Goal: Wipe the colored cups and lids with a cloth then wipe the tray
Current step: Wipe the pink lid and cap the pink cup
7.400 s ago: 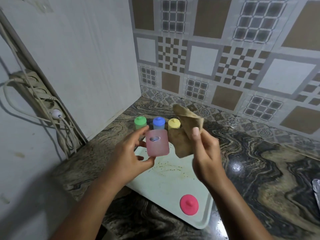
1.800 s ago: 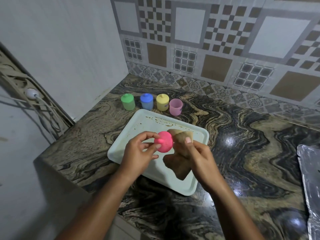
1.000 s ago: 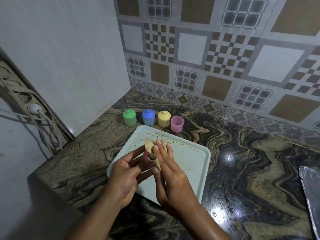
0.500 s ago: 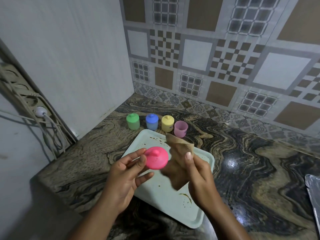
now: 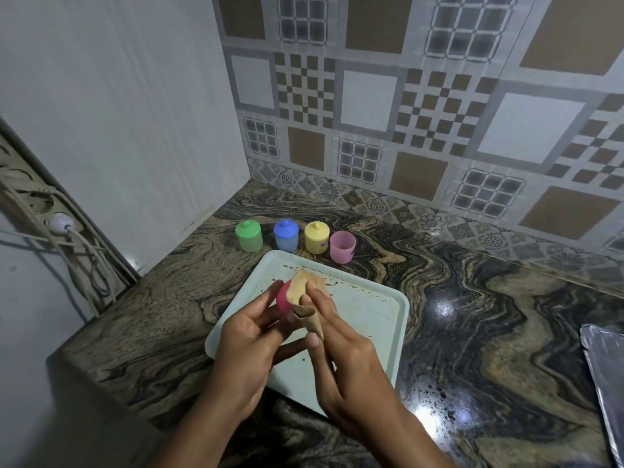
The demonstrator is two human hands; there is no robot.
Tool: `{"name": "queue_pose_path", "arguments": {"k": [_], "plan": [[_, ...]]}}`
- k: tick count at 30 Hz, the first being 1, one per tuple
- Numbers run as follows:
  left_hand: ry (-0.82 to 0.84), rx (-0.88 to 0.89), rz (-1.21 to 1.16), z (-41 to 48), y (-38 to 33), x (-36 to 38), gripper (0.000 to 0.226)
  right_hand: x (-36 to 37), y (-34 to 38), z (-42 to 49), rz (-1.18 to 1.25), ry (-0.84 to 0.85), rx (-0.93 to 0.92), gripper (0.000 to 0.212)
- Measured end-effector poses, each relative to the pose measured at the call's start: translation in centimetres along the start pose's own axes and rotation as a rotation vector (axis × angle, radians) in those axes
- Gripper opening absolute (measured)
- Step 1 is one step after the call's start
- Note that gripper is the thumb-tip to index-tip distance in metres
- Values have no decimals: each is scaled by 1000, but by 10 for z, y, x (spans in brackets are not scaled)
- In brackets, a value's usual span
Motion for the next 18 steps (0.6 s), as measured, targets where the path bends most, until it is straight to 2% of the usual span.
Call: {"name": "queue_pose_path", "arguments": {"k": [2, 5, 8, 10, 12, 14, 15, 18], "plan": [[18, 11, 44, -2, -3, -3, 50, 1, -6, -1, -10, -6, 7, 47], [47, 6, 122, -6, -4, -9, 63, -9, -10, 3, 12, -25, -14, 44], [122, -29, 177, -10, -4, -11, 64, -18, -18, 12, -26, 14, -40, 39], [150, -54, 189, -11, -5, -13, 61, -22, -34, 16, -54, 63, 33, 40], [164, -72, 191, -11, -8, -16, 59, -35, -50, 13, -30, -24, 176, 49], [156, -83, 172, -9, -11, -20, 55, -46, -55, 6, 114, -160, 283, 66], [138, -86, 147, -7, -12, -23, 52, -44, -50, 3, 219, -179, 290, 68], [86, -82, 97, -3, -14, -29, 51, -24, -21, -3, 478, -90, 242, 46]]}}
Point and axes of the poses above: each hand's wrist, its own z-axis towards the middle knuckle, its own x-axis out of the palm, y = z × x, the point moved 7 cm from there along z, towards the middle knuckle, and after that the axes turned 6 degrees about y, right-handed, at the moved point
